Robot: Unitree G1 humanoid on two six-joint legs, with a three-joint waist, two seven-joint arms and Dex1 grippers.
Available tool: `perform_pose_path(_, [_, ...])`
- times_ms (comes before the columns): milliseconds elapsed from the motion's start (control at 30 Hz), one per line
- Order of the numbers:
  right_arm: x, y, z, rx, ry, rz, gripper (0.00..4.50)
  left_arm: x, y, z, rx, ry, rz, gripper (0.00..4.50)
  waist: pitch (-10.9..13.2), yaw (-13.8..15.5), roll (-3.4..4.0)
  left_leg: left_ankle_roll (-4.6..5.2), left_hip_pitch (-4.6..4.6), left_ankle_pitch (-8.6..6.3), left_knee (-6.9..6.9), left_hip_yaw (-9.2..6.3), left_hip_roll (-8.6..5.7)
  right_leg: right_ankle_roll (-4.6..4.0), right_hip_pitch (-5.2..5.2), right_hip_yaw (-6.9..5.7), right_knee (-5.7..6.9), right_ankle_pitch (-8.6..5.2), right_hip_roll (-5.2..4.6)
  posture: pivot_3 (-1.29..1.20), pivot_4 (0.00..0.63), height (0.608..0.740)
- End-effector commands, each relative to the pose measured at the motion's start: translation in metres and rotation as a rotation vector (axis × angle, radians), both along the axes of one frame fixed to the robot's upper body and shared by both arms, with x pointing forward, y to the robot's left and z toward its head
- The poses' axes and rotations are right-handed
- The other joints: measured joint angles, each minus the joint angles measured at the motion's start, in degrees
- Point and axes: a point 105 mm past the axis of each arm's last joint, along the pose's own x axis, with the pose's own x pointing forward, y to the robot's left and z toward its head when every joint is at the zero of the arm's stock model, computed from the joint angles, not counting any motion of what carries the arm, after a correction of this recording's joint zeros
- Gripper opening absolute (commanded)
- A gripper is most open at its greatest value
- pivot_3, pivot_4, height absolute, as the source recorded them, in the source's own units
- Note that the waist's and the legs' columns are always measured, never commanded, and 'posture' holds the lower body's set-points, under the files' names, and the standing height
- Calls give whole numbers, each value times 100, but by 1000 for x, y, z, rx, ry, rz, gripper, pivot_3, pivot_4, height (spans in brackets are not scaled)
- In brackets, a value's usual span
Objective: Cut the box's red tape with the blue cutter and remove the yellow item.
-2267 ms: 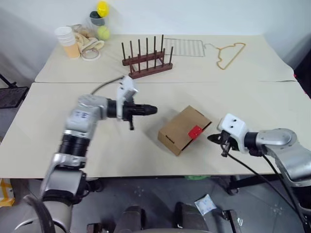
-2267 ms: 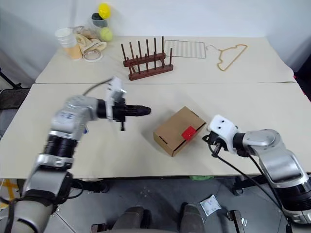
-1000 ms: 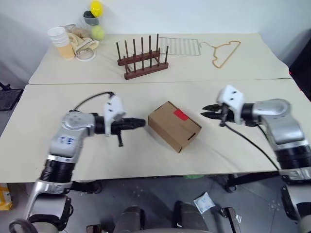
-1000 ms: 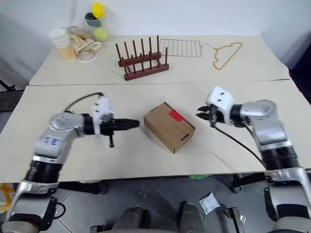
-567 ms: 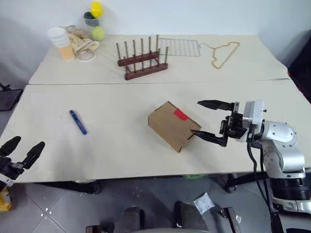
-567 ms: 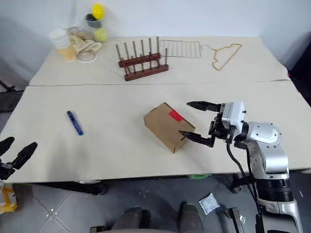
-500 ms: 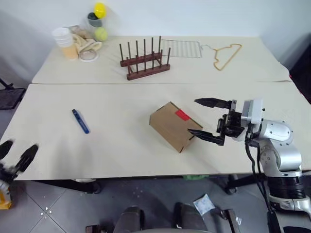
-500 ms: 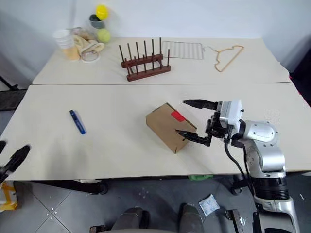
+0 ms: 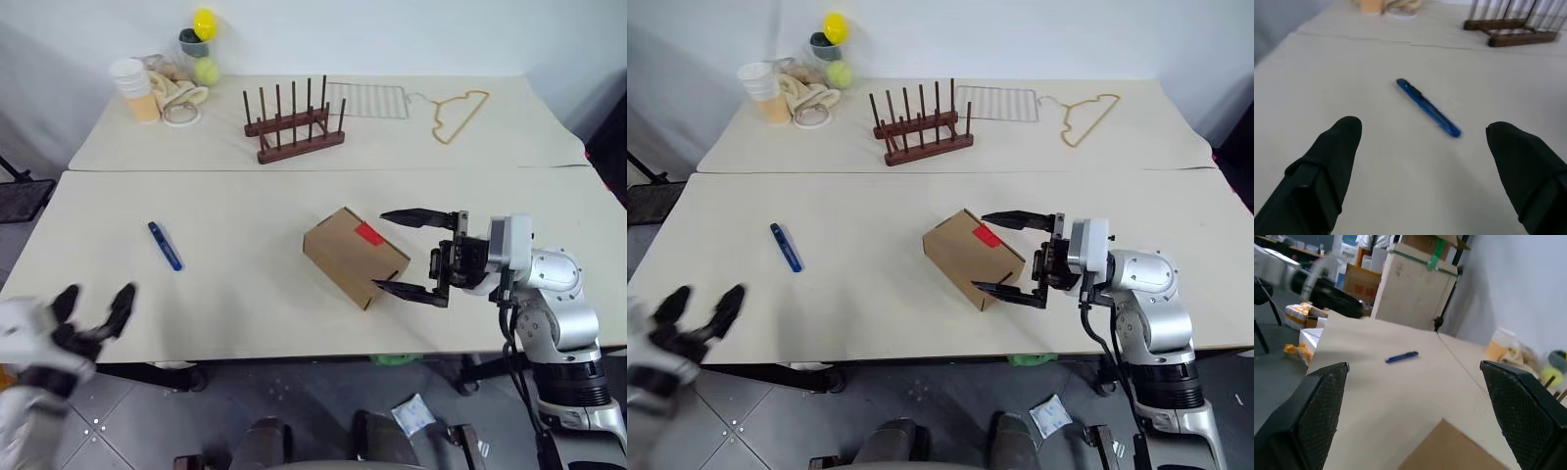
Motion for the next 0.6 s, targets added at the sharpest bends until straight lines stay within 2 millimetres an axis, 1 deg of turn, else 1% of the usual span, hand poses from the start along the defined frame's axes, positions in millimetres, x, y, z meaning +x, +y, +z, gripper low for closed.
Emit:
perform_pose_path(33, [-3,-3,9,1,-24,10,4500,19,-14,3,46,84,117,4440,-4,-9,-7,0,1,0,0,3,0,0,-1,0,3,0,1,0,150,740])
perform_pose_path(100, [-5,-3,8,-12,-4,19,4500,33,-24,13,34,51,120,4440,-5,-59,-8,-4,6,-2,-1,13,-6,0,-8,-3,13,0,4,0,150,740])
perform_pose_path(167, [-6,-3,6,-25,13,28,4500,43,-29,14,5,67,151,4440,-5,-72,-8,-6,6,-3,-5,16,-14,1,-11,-10,14,0,8,0,150,740])
perform_pose_path(200, [-7,-3,6,-26,28,33,4500,49,-32,8,-34,106,171,4440,-5,-71,-8,-7,7,-3,-4,16,-14,1,-10,-12,14,0,8,0,150,740])
perform_pose_path(233, [-7,-3,7,-31,37,39,4500,54,-30,5,-25,131,221,4440,-5,-69,-8,-7,6,-3,-4,16,-14,1,-9,-12,11,0,8,0,150,740])
perform_pose_path(300, [-7,-3,9,-40,67,48,4500,61,-18,7,11,156,379,4440,-4,-42,-9,-6,6,-3,-1,17,-16,1,-6,-13,7,0,8,0,150,740])
perform_pose_path(367, [-5,-4,10,-47,70,43,4500,64,-14,11,44,171,432,4440,-3,-30,-11,-7,4,2,2,19,-19,1,-4,-13,-1,0,11,0,150,740])
perform_pose_path(467, [-4,-5,9,-66,83,24,4500,71,-15,7,17,195,442,4440,-4,-3,-11,-9,4,2,0,22,-17,1,-6,-12,-3,0,12,0,150,740])
perform_pose_path(500, [-4,-6,9,-66,82,22,4500,76,-19,3,-9,214,418,4440,-3,1,-11,-9,4,2,0,22,-17,1,-6,-12,-4,0,11,0,150,740])
perform_pose_path(600, [-2,-6,11,-53,75,10,4500,90,-27,-1,-12,228,366,4440,-3,30,-12,-9,0,2,1,21,-19,1,-4,-14,-7,0,9,0,150,740])
